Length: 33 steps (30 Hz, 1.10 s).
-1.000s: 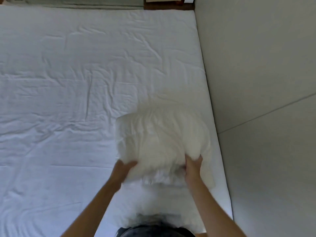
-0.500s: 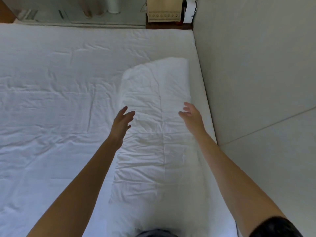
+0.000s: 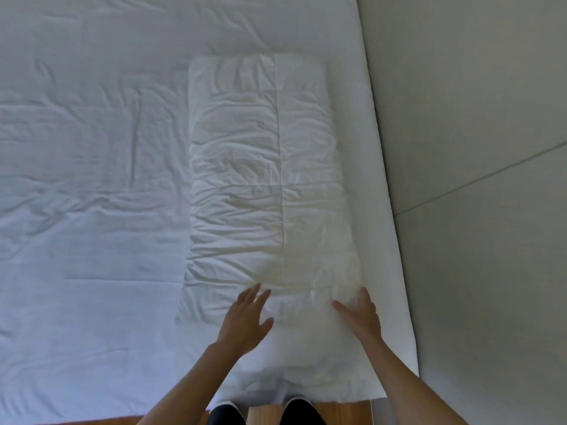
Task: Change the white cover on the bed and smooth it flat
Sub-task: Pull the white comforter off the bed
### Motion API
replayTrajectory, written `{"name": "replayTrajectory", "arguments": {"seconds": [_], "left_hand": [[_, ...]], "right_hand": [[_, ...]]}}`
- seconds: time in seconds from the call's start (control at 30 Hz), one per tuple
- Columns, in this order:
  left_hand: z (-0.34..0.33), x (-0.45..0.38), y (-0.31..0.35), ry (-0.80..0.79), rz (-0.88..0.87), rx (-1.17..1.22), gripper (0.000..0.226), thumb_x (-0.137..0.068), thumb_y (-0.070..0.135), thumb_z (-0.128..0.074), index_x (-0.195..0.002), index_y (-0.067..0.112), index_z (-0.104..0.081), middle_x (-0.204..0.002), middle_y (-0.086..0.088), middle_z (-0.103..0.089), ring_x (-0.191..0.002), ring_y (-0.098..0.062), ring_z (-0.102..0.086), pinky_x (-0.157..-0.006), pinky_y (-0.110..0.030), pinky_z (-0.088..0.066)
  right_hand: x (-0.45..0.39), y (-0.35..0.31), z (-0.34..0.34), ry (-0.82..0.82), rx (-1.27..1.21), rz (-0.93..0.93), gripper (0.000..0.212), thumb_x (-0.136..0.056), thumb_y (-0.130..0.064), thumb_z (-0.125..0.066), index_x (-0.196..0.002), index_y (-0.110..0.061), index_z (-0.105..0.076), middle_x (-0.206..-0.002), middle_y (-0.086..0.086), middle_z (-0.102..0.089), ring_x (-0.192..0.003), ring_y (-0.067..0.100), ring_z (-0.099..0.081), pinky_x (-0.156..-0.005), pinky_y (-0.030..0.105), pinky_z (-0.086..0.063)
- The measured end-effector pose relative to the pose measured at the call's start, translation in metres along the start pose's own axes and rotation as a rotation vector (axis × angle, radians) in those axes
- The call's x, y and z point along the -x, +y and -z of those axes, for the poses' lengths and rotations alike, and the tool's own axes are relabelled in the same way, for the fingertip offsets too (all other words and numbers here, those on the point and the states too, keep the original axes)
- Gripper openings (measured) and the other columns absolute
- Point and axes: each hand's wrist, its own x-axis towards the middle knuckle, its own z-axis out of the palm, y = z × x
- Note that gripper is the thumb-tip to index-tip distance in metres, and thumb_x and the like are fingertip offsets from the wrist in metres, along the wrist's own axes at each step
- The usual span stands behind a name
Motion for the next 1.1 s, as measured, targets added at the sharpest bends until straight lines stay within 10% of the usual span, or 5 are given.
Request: {"name": "replayTrajectory", "arguments": {"seconds": [0.17,0.6,0.77,0.93,1.1], "left_hand": [[-0.029,-0.013,0.011,0.054,0.002,-0.016,0.071,-0.093,0.051,-0.051,-0.153,0.024,-0.023,-0.162,-0.006,-0.006,-0.149,-0.023,-0.005,-0.118,-0.036,-0.018],[0.009,-0.020,0.144,0.084,0.175,0.175,0.097,-0.083,0.055,-0.059,-0.153,0.017,-0.004,-0.142,-0.011,-0.039,-0.125,-0.030,-0.045,-0.096,-0.037,-0.040],[0.030,-0.021,0.117,0.029,0.294,-0.059,0.057,-0.086,0.026,-0.056,-0.134,0.008,-0.031,-0.104,-0.008,-0.063,-0.094,-0.027,-0.063,-0.071,-0.030,-0.042],[0.037,-0.012,0.109,0.068,0.259,0.042,0.033,-0.086,0.018,-0.052,-0.116,0.009,-0.043,-0.100,-0.007,-0.066,-0.094,-0.028,-0.063,-0.074,-0.031,-0.044],[0.044,0.015,0.102,0.161,0.167,-0.058,0.034,-0.088,0.021,-0.051,-0.120,0.012,-0.046,-0.106,-0.005,-0.066,-0.097,-0.026,-0.064,-0.078,-0.029,-0.044]], "right_hand": [[-0.023,0.023,-0.013,-0.054,-0.104,-0.032,0.112,-0.071,-0.050,-0.079,-0.153,-0.024,-0.008,-0.152,0.008,-0.034,-0.136,0.032,-0.038,-0.110,0.042,-0.032],[0.092,-0.010,-0.014,-0.133,0.107,0.549,0.044,-0.081,-0.030,-0.069,-0.120,-0.022,-0.050,-0.087,-0.014,-0.059,-0.076,0.003,-0.058,-0.065,0.011,-0.041],[0.109,-0.008,-0.015,-0.259,0.244,0.806,0.053,-0.084,-0.019,-0.056,-0.136,-0.019,-0.047,-0.119,-0.015,-0.052,-0.108,0.003,-0.049,-0.094,0.009,-0.034],[0.105,-0.031,0.003,-0.013,-0.385,0.535,0.015,-0.086,-0.024,-0.065,-0.099,-0.030,-0.066,-0.090,-0.013,-0.066,-0.080,0.007,-0.061,-0.075,0.024,-0.049],[0.073,-0.108,0.019,-0.018,-0.500,0.297,0.080,-0.085,-0.046,-0.067,-0.149,-0.022,-0.026,-0.133,-0.001,-0.048,-0.115,0.020,-0.054,-0.099,0.035,-0.043]]}}
